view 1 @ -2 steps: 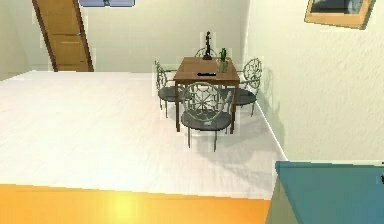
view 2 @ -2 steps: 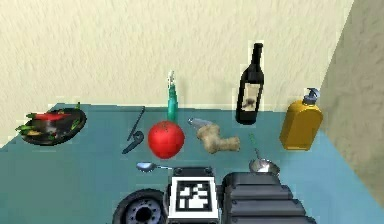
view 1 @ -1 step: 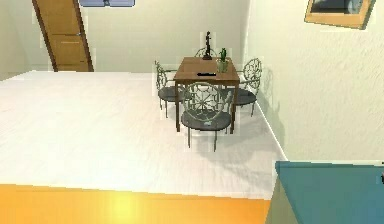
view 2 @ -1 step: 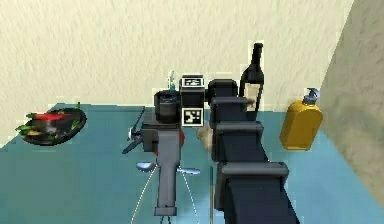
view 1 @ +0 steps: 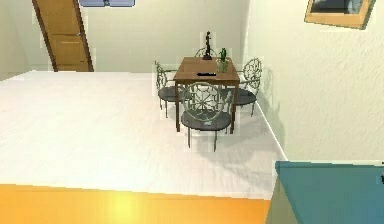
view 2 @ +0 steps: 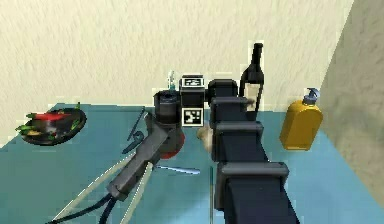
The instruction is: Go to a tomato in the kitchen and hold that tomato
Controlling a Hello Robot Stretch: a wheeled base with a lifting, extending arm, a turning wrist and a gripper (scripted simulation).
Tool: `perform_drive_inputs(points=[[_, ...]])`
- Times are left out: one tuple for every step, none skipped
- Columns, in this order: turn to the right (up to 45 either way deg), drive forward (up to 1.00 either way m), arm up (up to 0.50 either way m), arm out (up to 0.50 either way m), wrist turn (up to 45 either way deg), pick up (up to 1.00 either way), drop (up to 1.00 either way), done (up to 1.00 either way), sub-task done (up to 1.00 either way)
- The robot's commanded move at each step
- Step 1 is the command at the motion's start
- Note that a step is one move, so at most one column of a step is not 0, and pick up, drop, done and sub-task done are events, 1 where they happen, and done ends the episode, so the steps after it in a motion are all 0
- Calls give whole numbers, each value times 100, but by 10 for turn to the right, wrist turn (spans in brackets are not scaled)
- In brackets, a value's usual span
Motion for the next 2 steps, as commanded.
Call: perform_drive_inputs(points=[[0, 0, 0, 0, 450, 0, 0, 0, 0], [0, 0, 0, 0, 450, 0, 0, 0, 0]])
